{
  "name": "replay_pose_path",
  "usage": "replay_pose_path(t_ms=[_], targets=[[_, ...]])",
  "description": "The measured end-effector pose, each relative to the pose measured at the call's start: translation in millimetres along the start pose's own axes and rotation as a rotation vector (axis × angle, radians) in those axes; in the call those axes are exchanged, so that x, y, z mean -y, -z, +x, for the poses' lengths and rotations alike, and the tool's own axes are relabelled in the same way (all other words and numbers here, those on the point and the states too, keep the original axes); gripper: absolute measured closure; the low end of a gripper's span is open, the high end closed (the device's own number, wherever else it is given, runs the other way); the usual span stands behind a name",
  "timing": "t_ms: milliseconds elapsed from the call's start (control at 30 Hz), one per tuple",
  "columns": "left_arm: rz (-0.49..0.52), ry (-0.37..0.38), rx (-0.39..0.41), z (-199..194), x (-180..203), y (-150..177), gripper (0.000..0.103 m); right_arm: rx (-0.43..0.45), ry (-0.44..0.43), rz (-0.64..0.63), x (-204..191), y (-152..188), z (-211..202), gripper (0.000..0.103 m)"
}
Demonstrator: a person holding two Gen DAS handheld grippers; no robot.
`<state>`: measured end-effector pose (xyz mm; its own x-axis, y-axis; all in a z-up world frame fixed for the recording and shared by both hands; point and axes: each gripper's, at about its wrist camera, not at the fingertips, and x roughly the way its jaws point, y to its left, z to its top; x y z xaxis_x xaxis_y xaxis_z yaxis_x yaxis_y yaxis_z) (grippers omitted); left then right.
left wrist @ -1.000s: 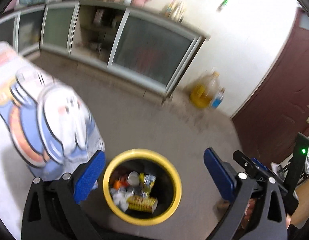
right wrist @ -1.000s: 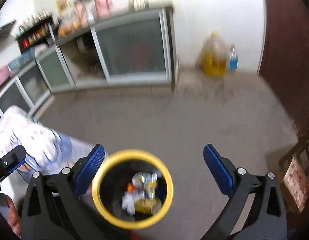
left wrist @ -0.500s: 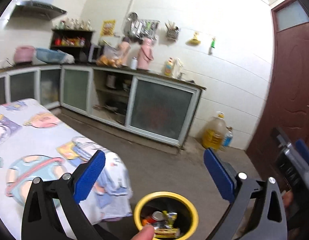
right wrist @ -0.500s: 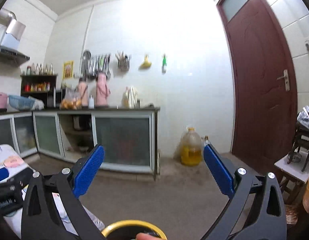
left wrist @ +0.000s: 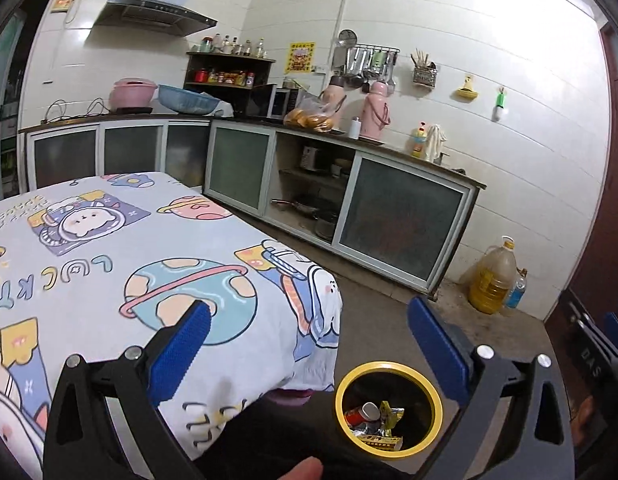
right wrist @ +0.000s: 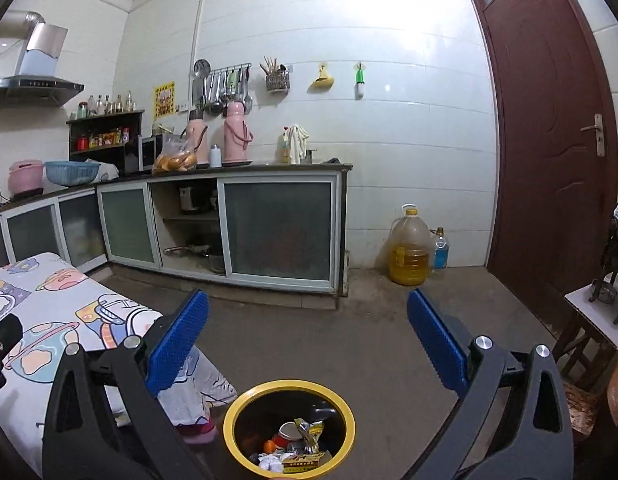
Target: Collect trash
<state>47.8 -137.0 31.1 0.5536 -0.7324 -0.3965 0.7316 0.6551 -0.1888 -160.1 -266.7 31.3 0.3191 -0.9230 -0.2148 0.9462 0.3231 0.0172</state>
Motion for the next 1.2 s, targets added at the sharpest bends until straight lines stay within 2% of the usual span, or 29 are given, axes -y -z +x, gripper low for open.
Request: replay_pose_path(t_ms=[100,267,367,433,600,833,1000,1133,1200], targets=[[0.029,0.013,0.019,-10.6,9.8,5.1,0.008,0.030,0.002,0.023,3.9,0.1,-12.8,0.008],[0.096,-0.026,0.065,-25.5,34.8,19.1,0.008,0.036,-0.015,0.003,3.1,12.0,-17.2,0.008],[0.079,-0.041,0.039,-25.2,39.6,26.7,0.008,0.014,0.005,-0.004,5.8,16.4,-12.1,0.008],[0.059,-0.077,0.033,-24.9,36.9,28.9,0.008,-0.010,0.042,-0.012,8.2,19.5,-5.4,0.008],[-0.003,-0.164,0.067,-33.8,23.0,31.7,0.008,-0.054,0.052,-0.047,3.6,32.0,0.6,0.008],[0.018,-0.194,0.083,-38.1,24.9,35.7,0.008,-0.005,-0.028,-0.057,-3.2,36.3,-14.7,0.008],[0.027,-0.204,0.091,-39.3,28.4,37.1,0.008,-0.042,-0.047,-0.080,-10.6,39.9,-9.6,0.008],[0.010,-0.222,0.087,-38.4,24.6,38.4,0.008,-0.073,-0.122,-0.069,-12.7,43.7,-4.9,0.008],[-0.002,-0.233,0.081,-37.4,22.1,39.0,0.008,-0.078,-0.132,-0.070,-13.9,44.4,-4.1,0.008]])
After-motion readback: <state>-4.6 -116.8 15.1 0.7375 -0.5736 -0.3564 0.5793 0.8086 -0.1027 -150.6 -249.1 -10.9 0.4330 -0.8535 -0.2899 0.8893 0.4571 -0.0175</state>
